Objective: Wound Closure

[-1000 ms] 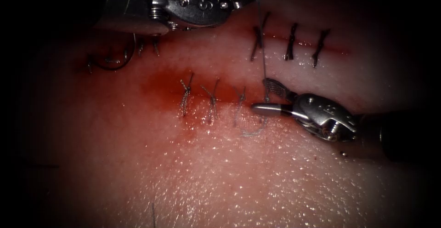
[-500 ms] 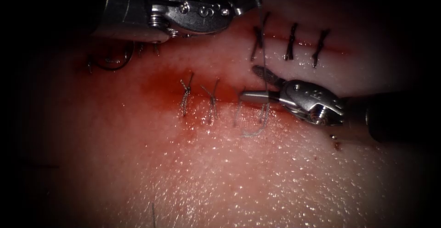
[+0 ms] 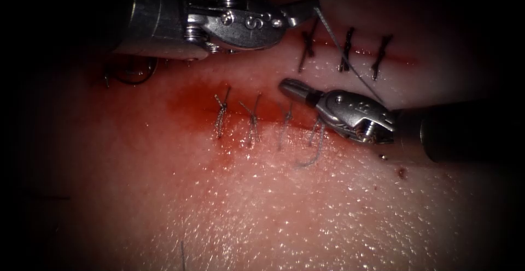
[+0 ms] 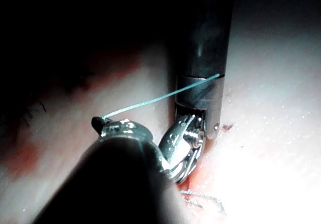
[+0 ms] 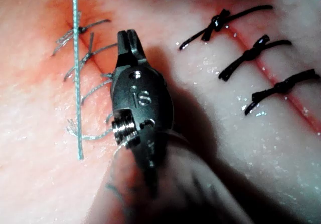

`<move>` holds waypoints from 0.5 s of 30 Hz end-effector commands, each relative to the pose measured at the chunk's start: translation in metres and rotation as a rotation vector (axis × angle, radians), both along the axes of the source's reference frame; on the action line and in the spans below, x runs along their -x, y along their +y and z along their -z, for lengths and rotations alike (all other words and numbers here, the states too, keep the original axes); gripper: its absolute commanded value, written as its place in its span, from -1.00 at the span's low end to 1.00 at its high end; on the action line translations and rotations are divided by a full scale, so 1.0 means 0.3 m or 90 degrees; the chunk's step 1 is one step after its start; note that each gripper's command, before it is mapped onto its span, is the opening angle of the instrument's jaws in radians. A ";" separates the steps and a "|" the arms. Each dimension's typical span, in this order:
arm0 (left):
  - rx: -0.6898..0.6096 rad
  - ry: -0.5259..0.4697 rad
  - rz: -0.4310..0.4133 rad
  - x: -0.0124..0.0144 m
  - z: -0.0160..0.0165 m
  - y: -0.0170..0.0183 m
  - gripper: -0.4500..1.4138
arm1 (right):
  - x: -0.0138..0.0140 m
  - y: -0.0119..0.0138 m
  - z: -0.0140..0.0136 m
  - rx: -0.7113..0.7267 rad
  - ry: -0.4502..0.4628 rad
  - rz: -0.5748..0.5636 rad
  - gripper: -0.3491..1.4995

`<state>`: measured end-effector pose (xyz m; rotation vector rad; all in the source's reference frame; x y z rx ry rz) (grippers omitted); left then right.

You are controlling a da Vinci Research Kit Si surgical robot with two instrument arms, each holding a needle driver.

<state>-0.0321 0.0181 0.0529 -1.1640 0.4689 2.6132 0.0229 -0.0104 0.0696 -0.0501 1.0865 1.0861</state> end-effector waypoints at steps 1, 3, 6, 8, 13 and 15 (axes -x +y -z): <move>0.002 0.002 -0.002 0.0019 -0.001 -0.001 -1.00 | -0.0028 -0.0010 -0.0020 -0.011 -0.009 -0.020 -1.00; 0.003 -0.001 -0.004 0.0023 0.000 -0.002 -1.00 | -0.0029 -0.0007 -0.0020 -0.017 -0.012 -0.025 -1.00; 0.004 -0.003 -0.006 0.0021 0.002 -0.004 -1.00 | -0.0022 -0.0018 -0.0024 -0.016 -0.012 -0.022 -1.00; 0.009 -0.009 -0.010 0.0011 0.006 -0.009 -1.00 | 0.0009 -0.0034 -0.0024 -0.016 0.003 -0.001 -0.80; 0.030 -0.011 -0.043 -0.0053 0.017 -0.035 -1.00 | 0.0185 -0.0052 0.0046 -0.016 0.017 0.009 -0.53; 0.042 -0.004 -0.051 -0.0070 0.018 -0.045 -1.00 | 0.0234 -0.0039 0.0065 -0.008 0.034 0.008 -0.40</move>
